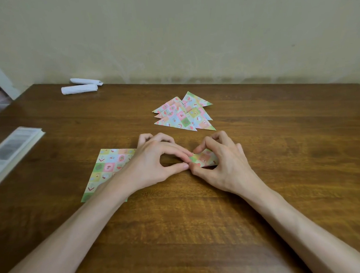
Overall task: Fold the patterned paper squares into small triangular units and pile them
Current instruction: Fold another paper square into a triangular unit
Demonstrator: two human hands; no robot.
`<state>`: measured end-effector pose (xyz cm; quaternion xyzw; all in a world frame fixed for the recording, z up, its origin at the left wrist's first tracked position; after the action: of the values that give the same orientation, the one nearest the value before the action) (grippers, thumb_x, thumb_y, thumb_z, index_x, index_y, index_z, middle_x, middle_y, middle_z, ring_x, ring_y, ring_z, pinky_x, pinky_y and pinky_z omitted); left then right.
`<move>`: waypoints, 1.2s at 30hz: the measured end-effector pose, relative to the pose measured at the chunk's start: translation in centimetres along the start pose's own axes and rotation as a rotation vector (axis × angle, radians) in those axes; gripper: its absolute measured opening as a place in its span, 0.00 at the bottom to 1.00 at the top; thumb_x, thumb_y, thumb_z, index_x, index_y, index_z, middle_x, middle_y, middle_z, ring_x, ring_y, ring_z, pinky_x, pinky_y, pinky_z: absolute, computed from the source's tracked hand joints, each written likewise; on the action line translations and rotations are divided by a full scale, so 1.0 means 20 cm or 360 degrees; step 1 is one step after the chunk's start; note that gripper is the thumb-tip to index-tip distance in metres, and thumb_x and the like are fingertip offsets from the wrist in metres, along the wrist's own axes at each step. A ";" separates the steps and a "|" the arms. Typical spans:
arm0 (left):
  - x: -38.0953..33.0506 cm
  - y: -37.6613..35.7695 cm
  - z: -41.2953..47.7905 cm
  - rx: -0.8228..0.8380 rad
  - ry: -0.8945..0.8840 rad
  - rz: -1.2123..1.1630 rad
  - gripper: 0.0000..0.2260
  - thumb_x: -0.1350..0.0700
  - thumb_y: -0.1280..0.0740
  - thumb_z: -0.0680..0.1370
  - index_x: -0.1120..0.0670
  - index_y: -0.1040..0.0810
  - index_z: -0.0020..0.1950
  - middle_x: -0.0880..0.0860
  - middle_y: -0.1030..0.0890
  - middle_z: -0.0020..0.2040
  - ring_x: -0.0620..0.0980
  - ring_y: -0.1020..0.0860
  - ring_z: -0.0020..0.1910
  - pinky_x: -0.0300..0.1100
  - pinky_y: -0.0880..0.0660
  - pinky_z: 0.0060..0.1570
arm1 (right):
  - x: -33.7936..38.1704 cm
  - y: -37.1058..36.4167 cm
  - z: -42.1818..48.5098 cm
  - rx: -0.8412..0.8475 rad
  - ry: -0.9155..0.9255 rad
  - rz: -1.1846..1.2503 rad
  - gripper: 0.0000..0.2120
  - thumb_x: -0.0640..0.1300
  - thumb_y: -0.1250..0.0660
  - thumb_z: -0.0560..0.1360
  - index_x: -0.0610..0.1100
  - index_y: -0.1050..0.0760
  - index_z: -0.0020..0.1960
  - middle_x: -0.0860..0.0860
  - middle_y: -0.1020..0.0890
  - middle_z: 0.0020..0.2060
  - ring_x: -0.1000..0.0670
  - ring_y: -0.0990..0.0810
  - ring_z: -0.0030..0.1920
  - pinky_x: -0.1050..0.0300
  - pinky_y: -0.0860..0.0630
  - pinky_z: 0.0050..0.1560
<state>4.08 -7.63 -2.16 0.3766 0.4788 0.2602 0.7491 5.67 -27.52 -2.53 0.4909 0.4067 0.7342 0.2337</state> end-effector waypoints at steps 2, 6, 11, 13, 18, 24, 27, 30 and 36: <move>0.00 0.00 0.00 0.0012 0.0017 -0.0010 0.07 0.40 0.26 0.74 0.36 0.14 0.51 0.23 0.21 0.55 0.36 0.31 0.65 0.32 0.49 0.65 | -0.01 0.00 0.00 0.0020 -0.0019 0.0025 0.21 0.70 0.33 0.66 0.59 0.23 0.53 0.59 0.30 0.54 0.57 0.28 0.58 0.53 0.35 0.58; 0.00 0.00 0.00 0.0020 0.0083 -0.0051 0.06 0.41 0.26 0.75 0.36 0.14 0.51 0.23 0.21 0.55 0.34 0.32 0.65 0.33 0.46 0.65 | -0.01 0.01 0.00 0.0062 -0.0030 0.0017 0.20 0.68 0.31 0.66 0.59 0.23 0.53 0.58 0.30 0.55 0.57 0.28 0.59 0.53 0.36 0.58; -0.01 -0.01 0.01 0.0030 0.0105 -0.0013 0.06 0.41 0.25 0.74 0.36 0.14 0.50 0.23 0.21 0.54 0.34 0.33 0.65 0.36 0.45 0.65 | -0.01 0.02 0.01 0.0091 -0.0043 0.0083 0.17 0.63 0.29 0.68 0.59 0.22 0.54 0.58 0.29 0.56 0.57 0.27 0.60 0.52 0.35 0.60; 0.00 -0.01 0.01 0.0019 0.0130 -0.0012 0.05 0.41 0.25 0.74 0.37 0.14 0.49 0.23 0.21 0.53 0.34 0.32 0.64 0.39 0.44 0.65 | -0.02 0.03 0.01 0.0104 -0.0045 0.0085 0.16 0.62 0.28 0.68 0.60 0.21 0.54 0.58 0.29 0.56 0.58 0.27 0.59 0.53 0.36 0.60; -0.03 -0.02 0.01 -0.0095 0.0150 0.0001 0.05 0.39 0.24 0.72 0.37 0.13 0.46 0.25 0.19 0.51 0.34 0.31 0.63 0.43 0.42 0.64 | -0.01 0.03 0.01 0.0119 -0.0036 0.0088 0.17 0.62 0.28 0.67 0.60 0.22 0.54 0.59 0.29 0.56 0.59 0.27 0.58 0.53 0.36 0.60; -0.04 -0.02 0.02 -0.0037 0.0076 0.0049 0.06 0.40 0.26 0.74 0.38 0.13 0.50 0.28 0.19 0.53 0.36 0.31 0.63 0.46 0.41 0.64 | -0.02 0.07 0.00 0.0175 -0.0032 0.0179 0.23 0.57 0.24 0.69 0.63 0.24 0.62 0.59 0.28 0.57 0.63 0.28 0.51 0.55 0.36 0.65; -0.06 -0.04 0.01 0.0016 -0.0055 0.0097 0.08 0.40 0.31 0.78 0.36 0.15 0.54 0.31 0.20 0.56 0.37 0.31 0.64 0.46 0.40 0.62 | -0.02 0.06 0.00 0.0143 -0.0024 0.0173 0.26 0.57 0.24 0.69 0.64 0.26 0.65 0.60 0.29 0.57 0.66 0.29 0.50 0.55 0.37 0.64; -0.07 -0.05 0.01 0.0059 -0.0093 0.0122 0.09 0.40 0.33 0.79 0.34 0.16 0.57 0.33 0.21 0.57 0.39 0.31 0.65 0.47 0.39 0.61 | -0.03 0.06 -0.01 0.0072 -0.0013 0.0203 0.26 0.56 0.25 0.71 0.61 0.27 0.67 0.61 0.28 0.55 0.66 0.27 0.50 0.54 0.35 0.64; -0.07 -0.05 0.01 0.0075 -0.0097 0.0157 0.08 0.42 0.32 0.80 0.34 0.16 0.58 0.33 0.22 0.57 0.38 0.31 0.66 0.48 0.38 0.62 | -0.02 0.05 -0.02 0.0046 0.0011 0.0142 0.28 0.54 0.25 0.72 0.59 0.29 0.69 0.61 0.30 0.56 0.65 0.31 0.52 0.56 0.38 0.63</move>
<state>3.76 -9.30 -2.11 0.4251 0.4427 0.2738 0.7405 5.59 -28.62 -2.00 0.5095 0.3957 0.7396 0.1921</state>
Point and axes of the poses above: each hand's wrist, its own z-axis towards the middle knuckle, its own y-axis out of the back of the hand, x = y × z, the point moved 4 cm from there along z, towards the middle knuckle
